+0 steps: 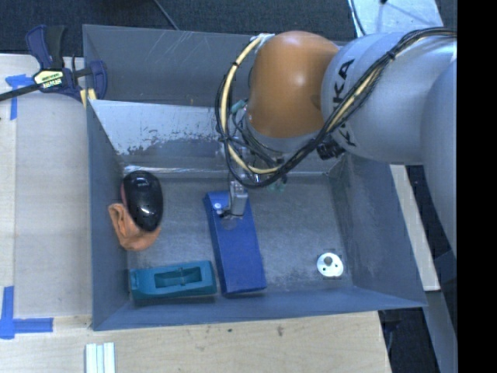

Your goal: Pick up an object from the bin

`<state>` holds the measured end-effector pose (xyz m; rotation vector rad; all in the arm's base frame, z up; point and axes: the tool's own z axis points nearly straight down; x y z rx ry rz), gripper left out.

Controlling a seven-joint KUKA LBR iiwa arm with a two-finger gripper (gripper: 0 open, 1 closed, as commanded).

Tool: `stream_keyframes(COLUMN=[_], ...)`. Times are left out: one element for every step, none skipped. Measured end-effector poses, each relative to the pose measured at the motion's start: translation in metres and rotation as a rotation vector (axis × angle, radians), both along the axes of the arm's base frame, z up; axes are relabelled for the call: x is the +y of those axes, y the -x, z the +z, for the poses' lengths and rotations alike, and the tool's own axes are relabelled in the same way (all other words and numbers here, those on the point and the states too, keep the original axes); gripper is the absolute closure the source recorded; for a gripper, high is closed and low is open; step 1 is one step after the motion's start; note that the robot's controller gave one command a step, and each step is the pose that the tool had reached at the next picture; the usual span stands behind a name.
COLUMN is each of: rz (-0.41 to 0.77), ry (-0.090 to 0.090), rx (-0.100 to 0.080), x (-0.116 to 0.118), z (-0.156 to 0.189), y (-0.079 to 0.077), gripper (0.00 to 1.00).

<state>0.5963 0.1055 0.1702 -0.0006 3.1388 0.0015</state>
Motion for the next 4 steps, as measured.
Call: stream_keyframes(rz=[0.045, -0.061, -0.061, -0.062], ry=[0.0, 0.0, 0.0, 0.0], rx=[-0.001, 0.001, 0.001, 0.001], x=[-0.021, -0.045, -0.045, -0.045], z=[-0.016, -0.048, -0.048, -0.048], y=[0.008, -0.008, -0.008, -0.008], gripper=[0.0, 1.0, 0.0, 0.0])
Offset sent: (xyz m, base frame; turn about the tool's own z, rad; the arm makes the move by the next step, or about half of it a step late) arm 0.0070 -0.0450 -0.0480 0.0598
